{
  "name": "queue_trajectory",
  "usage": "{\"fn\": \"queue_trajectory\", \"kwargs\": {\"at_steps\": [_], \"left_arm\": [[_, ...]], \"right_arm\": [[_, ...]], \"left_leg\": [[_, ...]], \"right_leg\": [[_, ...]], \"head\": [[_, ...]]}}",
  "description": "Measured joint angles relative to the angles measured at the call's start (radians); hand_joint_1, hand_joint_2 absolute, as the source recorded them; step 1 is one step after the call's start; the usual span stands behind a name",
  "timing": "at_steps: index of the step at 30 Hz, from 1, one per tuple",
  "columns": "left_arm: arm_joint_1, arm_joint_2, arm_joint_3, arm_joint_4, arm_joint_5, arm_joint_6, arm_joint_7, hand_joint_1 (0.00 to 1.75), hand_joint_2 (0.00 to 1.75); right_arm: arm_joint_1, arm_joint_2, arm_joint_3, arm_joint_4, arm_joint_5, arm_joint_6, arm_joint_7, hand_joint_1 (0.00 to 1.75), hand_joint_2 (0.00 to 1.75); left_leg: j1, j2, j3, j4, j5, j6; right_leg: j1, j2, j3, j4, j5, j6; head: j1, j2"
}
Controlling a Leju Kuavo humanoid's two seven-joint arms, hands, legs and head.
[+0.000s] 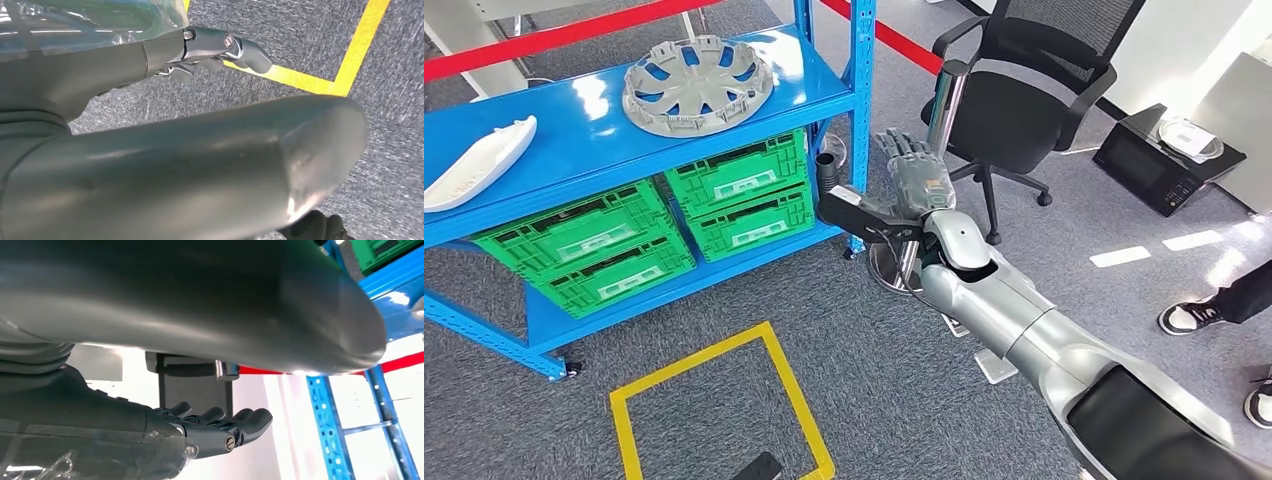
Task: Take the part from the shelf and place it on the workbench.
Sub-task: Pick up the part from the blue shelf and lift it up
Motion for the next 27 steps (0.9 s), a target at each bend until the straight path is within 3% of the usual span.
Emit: {"fn": "queue_trajectory", "kwargs": {"at_steps": [3, 4, 7, 8, 9, 10, 12, 14, 17, 19, 22, 24, 25, 26, 27], "left_arm": [[-0.001, -0.001, 0.001, -0.001, -0.007, 0.0, 0.003, 0.0, 0.0], [-0.002, -0.002, 0.001, -0.001, -0.01, 0.0, 0.003, 0.0, 0.0], [-0.005, -0.003, 0.002, -0.004, -0.014, 0.0, 0.003, 0.0, 0.0], [-0.004, -0.003, 0.002, -0.005, -0.014, -0.001, 0.003, 0.0, 0.0], [-0.003, -0.004, 0.002, -0.005, -0.015, -0.001, 0.003, 0.0, 0.0], [-0.002, -0.004, 0.002, -0.005, -0.016, -0.001, 0.003, 0.0, 0.0], [-0.001, -0.004, 0.004, -0.005, -0.018, -0.001, 0.003, 0.0, 0.0], [-0.003, -0.005, 0.007, -0.006, -0.021, -0.001, 0.002, 0.0, 0.0], [-0.005, -0.008, 0.009, -0.007, -0.023, -0.003, 0.001, 0.0, 0.0], [-0.005, -0.009, 0.01, -0.008, -0.024, -0.004, 0.001, 0.0, 0.0], [-0.003, -0.009, 0.012, -0.009, -0.027, -0.005, 0.001, 0.0, 0.0], [0.001, -0.009, 0.014, -0.008, -0.029, -0.005, 0.001, 0.0, 0.0], [0.002, -0.009, 0.015, -0.008, -0.029, -0.006, 0.001, 0.0, 0.0], [0.003, -0.009, 0.015, -0.008, -0.03, -0.006, 0.001, 0.0, 0.0], [0.003, -0.009, 0.016, -0.008, -0.031, -0.006, 0.001, 0.0, 0.0]], "right_arm": [[-0.006, 0.014, 0.006, 0.002, 0.009, 0.007, -0.003, 0.0, 0.0], [-0.01, 0.018, 0.008, 0.003, 0.011, 0.009, -0.004, 0.0, 0.0], [-0.015, 0.029, 0.015, 0.003, 0.016, 0.017, -0.007, 0.0, 0.0], [-0.012, 0.032, 0.019, 0.004, 0.017, 0.019, -0.007, 0.0, 0.0], [-0.009, 0.035, 0.023, 0.004, 0.018, 0.02, -0.008, 0.0, 0.0], [-0.007, 0.037, 0.026, 0.004, 0.019, 0.022, -0.009, 0.0, 0.0], [-0.009, 0.042, 0.031, 0.004, 0.023, 0.024, -0.013, 0.0, 0.0], [-0.012, 0.047, 0.036, 0.004, 0.027, 0.027, -0.017, 0.0, 0.0], [-0.01, 0.057, 0.043, 0.004, 0.028, 0.03, -0.018, 0.0, 0.0], [-0.01, 0.061, 0.044, 0.005, 0.029, 0.031, -0.019, 0.0, 0.0], [-0.007, 0.067, 0.05, 0.005, 0.029, 0.031, -0.019, 0.0, 0.0], [-0.002, 0.068, 0.053, 0.005, 0.029, 0.031, -0.019, 0.0, 0.0], [-0.001, 0.069, 0.054, 0.005, 0.03, 0.031, -0.02, 0.0, 0.0], [-0.001, 0.071, 0.055, 0.005, 0.03, 0.031, -0.021, 0.0, 0.0], [-0.001, 0.074, 0.056, 0.005, 0.031, 0.031, -0.023, 0.0, 0.0]], "left_leg": [[0.008, 0.002, 0.03, -0.027, -0.004, 0.01], [0.012, 0.002, 0.043, -0.033, -0.005, 0.012], [0.018, 0.002, 0.063, -0.035, -0.017, 0.01], [0.02, 0.001, 0.068, -0.034, -0.022, 0.007], [0.023, 0.0, 0.074, -0.033, -0.029, 0.003], [0.026, -0.001, 0.082, -0.029, -0.037, -0.002], [0.034, -0.002, 0.1, -0.021, -0.058, -0.016], [0.038, -0.001, 0.108, -0.013, -0.075, -0.033], [0.04, 0.003, 0.108, -0.007, -0.087, -0.052], [0.04, 0.004, 0.085, 0.037, -0.088, -0.059], [0.039, 0.005, -0.029, 0.214, -0.125, -0.063], [0.038, 0.005, -0.095, 0.276, -0.147, -0.061], [0.036, 0.005, -0.106, 0.26, -0.132, -0.057], [0.034, 0.005, -0.102, 0.214, -0.095, -0.051], [0.029, 0.005, -0.093, 0.15, -0.037, -0.042]], "right_leg": [[0.001, 0.001, 0.004, 0.023, 0.006, 0.01], [0.001, 0.001, -0.006, 0.05, -0.007, 0.013], [-0.004, 0.001, -0.107, 0.214, -0.074, 0.024], [-0.007, 0.001, -0.141, 0.257, -0.082, 0.028], [-0.01, 0.001, -0.162, 0.267, -0.069, 0.03], [-0.013, 0.0, -0.165, 0.241, -0.035, 0.033], [-0.015, 0.001, -0.132, 0.123, 0.057, 0.036], [-0.009, 0.003, -0.105, 0.042, 0.083, 0.026], [-0.004, 0.004, -0.099, 0.036, 0.065, -0.004], [-0.007, 0.004, -0.086, 0.031, 0.056, -0.016], [-0.005, 0.004, -0.058, 0.025, 0.035, -0.03], [-0.001, 0.005, -0.033, 0.026, 0.015, -0.033], [0.002, 0.006, -0.018, 0.026, 0.004, -0.033], [0.004, 0.006, 0.001, 0.026, -0.009, -0.033], [0.005, 0.007, 0.017, 0.025, -0.023, -0.032]], "head": [[0.002, 0.0], [0.004, 0.0], [0.009, 0.0], [0.009, 0.0], [0.009, 0.0], [0.009, 0.0], [0.009, 0.0], [0.014, 0.0], [0.017, 0.0], [0.013, 0.0], [0.002, 0.0], [-0.001, 0.0], [-0.002, 0.0], [-0.002, 0.0], [-0.002, 0.0]]}}
